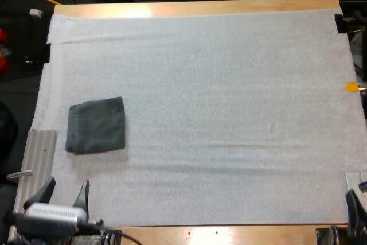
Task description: Pick towel from pile, fold and stack
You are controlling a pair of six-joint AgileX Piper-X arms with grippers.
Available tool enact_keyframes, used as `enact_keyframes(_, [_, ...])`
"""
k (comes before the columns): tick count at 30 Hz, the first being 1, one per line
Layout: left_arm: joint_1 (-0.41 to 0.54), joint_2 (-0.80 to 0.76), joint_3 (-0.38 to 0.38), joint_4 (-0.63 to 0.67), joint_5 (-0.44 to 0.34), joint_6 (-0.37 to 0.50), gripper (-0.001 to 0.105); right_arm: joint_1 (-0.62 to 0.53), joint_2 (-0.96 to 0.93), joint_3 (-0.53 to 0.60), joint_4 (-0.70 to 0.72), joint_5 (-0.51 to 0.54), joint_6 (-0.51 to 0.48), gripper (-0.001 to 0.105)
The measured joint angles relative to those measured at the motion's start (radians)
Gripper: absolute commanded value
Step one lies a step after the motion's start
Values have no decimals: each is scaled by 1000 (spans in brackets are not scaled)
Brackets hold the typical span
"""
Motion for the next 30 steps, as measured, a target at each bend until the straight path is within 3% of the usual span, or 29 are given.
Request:
enact_keyframes(4, [0,-75,27,60,-2,2,58,0,-24,-9,29,-1,0,65])
enact_keyframes(12, [0,-82,75,207,-2,20,58,0,-23,-13,53,-1,0,65])
enact_keyframes(17, [0,-82,80,214,-2,25,58,0,-23,-13,53,-1,0,65])
enact_keyframes(21, [0,-82,80,179,-2,25,58,0,-23,-10,31,-1,0,65])
enact_keyframes(30, [0,-82,138,-46,-2,25,58,0,-23,83,-129,-1,0,65])
